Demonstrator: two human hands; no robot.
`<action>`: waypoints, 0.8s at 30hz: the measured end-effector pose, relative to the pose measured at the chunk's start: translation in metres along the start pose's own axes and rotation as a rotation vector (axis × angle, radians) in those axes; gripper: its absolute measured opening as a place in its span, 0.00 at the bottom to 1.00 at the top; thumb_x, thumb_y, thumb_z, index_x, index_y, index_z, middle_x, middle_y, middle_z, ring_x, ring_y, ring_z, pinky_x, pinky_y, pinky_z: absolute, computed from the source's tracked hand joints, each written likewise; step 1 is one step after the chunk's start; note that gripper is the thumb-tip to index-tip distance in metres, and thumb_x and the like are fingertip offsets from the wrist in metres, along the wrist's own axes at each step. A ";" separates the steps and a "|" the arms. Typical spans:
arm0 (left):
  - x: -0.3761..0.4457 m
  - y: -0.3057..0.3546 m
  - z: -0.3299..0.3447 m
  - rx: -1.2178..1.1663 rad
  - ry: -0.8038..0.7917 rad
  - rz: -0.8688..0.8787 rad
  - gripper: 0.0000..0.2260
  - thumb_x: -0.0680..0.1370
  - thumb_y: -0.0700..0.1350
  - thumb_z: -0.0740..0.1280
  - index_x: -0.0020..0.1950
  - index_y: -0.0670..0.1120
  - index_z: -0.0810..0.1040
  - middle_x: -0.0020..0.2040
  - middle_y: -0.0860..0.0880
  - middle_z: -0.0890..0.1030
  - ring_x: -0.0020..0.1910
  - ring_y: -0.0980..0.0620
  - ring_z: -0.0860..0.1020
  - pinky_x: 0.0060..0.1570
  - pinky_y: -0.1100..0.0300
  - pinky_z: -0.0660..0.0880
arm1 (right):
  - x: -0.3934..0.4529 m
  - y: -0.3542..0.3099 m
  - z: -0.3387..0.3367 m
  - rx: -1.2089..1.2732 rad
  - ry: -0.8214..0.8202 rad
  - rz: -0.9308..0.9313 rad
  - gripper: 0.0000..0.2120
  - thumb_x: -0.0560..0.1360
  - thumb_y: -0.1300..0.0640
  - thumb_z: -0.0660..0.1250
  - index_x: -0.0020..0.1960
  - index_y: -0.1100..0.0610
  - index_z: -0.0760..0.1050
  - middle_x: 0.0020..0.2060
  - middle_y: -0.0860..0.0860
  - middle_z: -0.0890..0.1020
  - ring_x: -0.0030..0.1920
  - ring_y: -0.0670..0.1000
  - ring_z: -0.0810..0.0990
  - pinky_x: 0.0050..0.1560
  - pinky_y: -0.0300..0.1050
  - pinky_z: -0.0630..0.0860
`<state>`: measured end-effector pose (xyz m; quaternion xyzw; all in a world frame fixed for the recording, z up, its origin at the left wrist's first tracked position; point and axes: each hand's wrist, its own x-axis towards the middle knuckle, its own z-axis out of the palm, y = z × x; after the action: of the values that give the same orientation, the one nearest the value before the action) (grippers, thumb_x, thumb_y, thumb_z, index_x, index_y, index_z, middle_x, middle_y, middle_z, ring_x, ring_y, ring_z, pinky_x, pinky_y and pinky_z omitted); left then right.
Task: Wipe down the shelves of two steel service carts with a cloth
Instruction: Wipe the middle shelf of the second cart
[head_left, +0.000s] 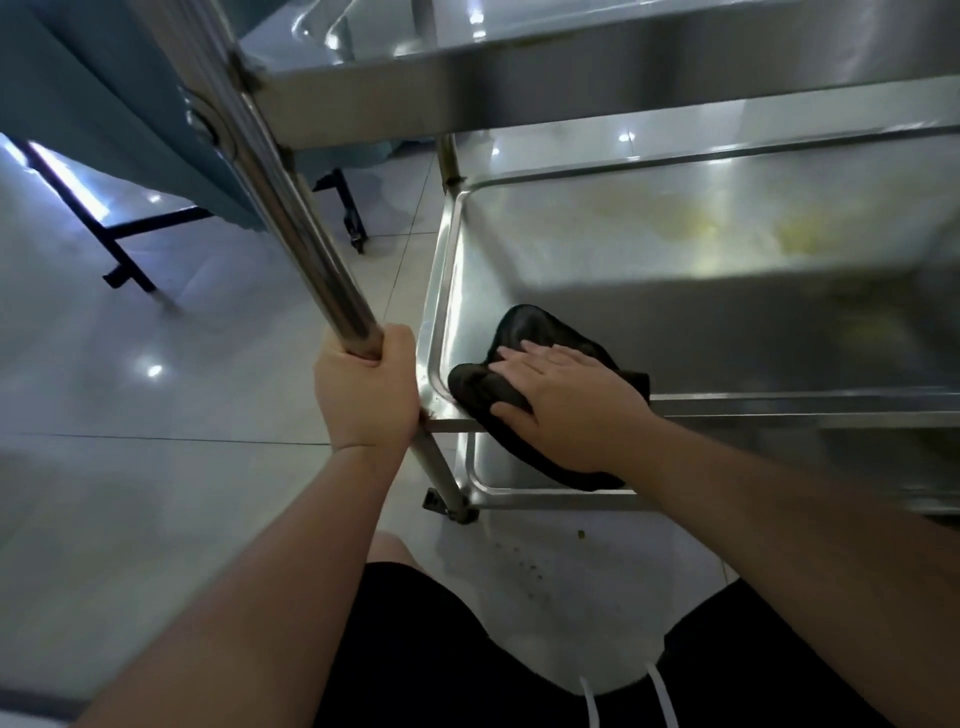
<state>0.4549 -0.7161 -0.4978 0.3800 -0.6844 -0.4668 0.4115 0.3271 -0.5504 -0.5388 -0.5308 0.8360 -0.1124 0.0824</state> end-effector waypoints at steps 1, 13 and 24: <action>-0.002 -0.002 -0.003 0.060 0.013 0.026 0.13 0.74 0.54 0.67 0.51 0.47 0.72 0.38 0.52 0.79 0.33 0.55 0.77 0.35 0.51 0.78 | -0.008 0.008 -0.002 -0.012 0.014 0.025 0.30 0.84 0.33 0.47 0.81 0.45 0.62 0.82 0.44 0.63 0.83 0.48 0.57 0.83 0.51 0.52; -0.109 -0.016 0.038 0.299 -0.252 0.701 0.20 0.77 0.45 0.67 0.66 0.38 0.71 0.61 0.43 0.71 0.55 0.34 0.75 0.56 0.35 0.75 | -0.085 0.107 -0.029 0.058 0.084 0.384 0.28 0.86 0.38 0.51 0.84 0.45 0.56 0.84 0.44 0.56 0.84 0.48 0.51 0.84 0.51 0.47; -0.147 0.029 0.145 0.475 -0.664 0.676 0.20 0.81 0.50 0.66 0.72 0.48 0.71 0.67 0.51 0.69 0.65 0.50 0.71 0.67 0.55 0.62 | -0.165 0.220 -0.054 0.027 0.136 0.630 0.28 0.84 0.38 0.53 0.83 0.42 0.56 0.84 0.42 0.58 0.84 0.48 0.53 0.83 0.53 0.50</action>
<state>0.3731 -0.5278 -0.5338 0.0527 -0.9490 -0.2356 0.2027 0.1925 -0.3048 -0.5446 -0.2357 0.9612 -0.1279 0.0640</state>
